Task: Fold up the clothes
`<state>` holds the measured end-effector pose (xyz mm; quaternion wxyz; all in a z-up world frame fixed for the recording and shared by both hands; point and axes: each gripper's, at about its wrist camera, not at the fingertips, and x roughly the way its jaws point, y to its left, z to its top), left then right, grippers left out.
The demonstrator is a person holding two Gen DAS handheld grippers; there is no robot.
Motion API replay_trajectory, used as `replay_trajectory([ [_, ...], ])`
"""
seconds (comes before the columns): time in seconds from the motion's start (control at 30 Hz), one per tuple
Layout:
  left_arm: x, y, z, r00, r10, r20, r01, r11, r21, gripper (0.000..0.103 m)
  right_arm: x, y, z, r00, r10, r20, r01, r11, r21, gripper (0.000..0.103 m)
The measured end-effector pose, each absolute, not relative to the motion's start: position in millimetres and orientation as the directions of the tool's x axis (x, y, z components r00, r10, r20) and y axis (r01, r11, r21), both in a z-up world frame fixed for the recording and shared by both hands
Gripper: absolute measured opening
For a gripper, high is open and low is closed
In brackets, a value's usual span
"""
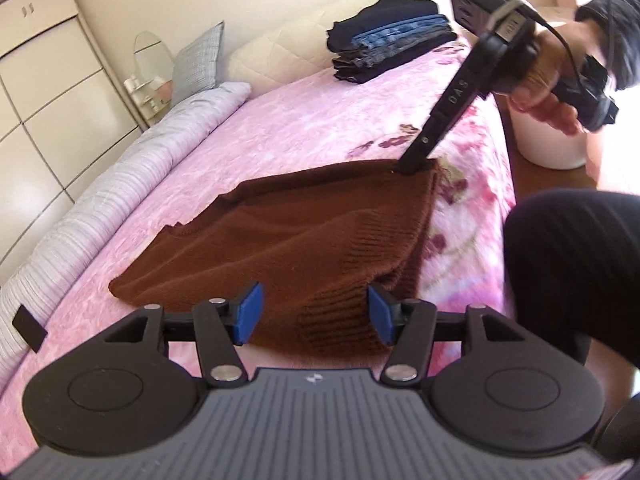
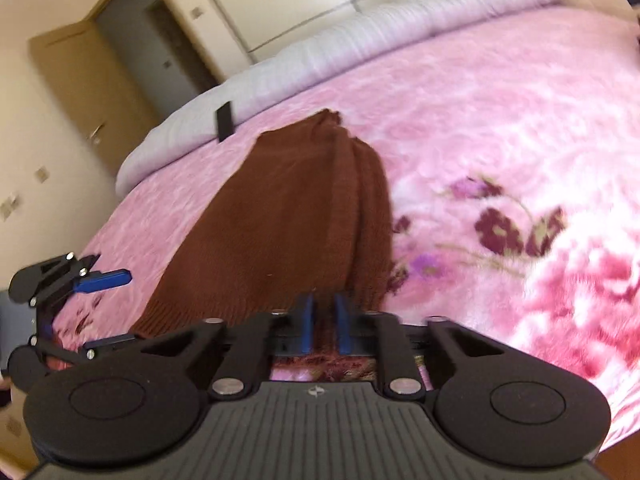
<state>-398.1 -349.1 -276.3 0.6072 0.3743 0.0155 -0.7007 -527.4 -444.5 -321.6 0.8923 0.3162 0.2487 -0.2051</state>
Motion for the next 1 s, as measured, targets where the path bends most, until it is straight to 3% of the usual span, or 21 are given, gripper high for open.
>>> replay_trajectory([
  [0.17,-407,-350,-278,-0.005,-0.833,-0.553,0.846,-0.299,0.442,0.053,-535,-437,-302,0.765,-0.3,-0.569,0.547,0.769,0.33,0.004],
  [0.3,-409,-347,-280,-0.008,-0.827,-0.562,0.829,-0.319,0.459,0.053,-534,-441,-321,0.731,-0.292,-0.616,0.565,0.765,0.308,0.004],
  [0.47,-396,-330,-265,-0.028,-0.838,-0.544,0.829,-0.324,0.456,0.061,-536,-428,-311,0.734,-0.316,-0.602,0.536,0.813,0.227,0.024],
  [0.67,-377,-326,-266,0.054,-0.842,-0.536,0.831,-0.26,0.492,0.061,-529,-397,-289,0.762,-0.317,-0.565,0.414,0.909,0.049,0.029],
  [0.87,-352,-369,-261,0.085,-0.834,-0.545,0.936,-0.12,0.33,0.06,-501,-393,-299,0.753,-0.273,-0.599,0.368,0.929,0.04,0.028],
  [1.0,-348,-389,-265,0.085,-0.817,-0.571,0.933,-0.136,0.333,0.06,-488,-398,-316,0.703,-0.256,-0.663,0.373,0.927,0.038,0.026],
])
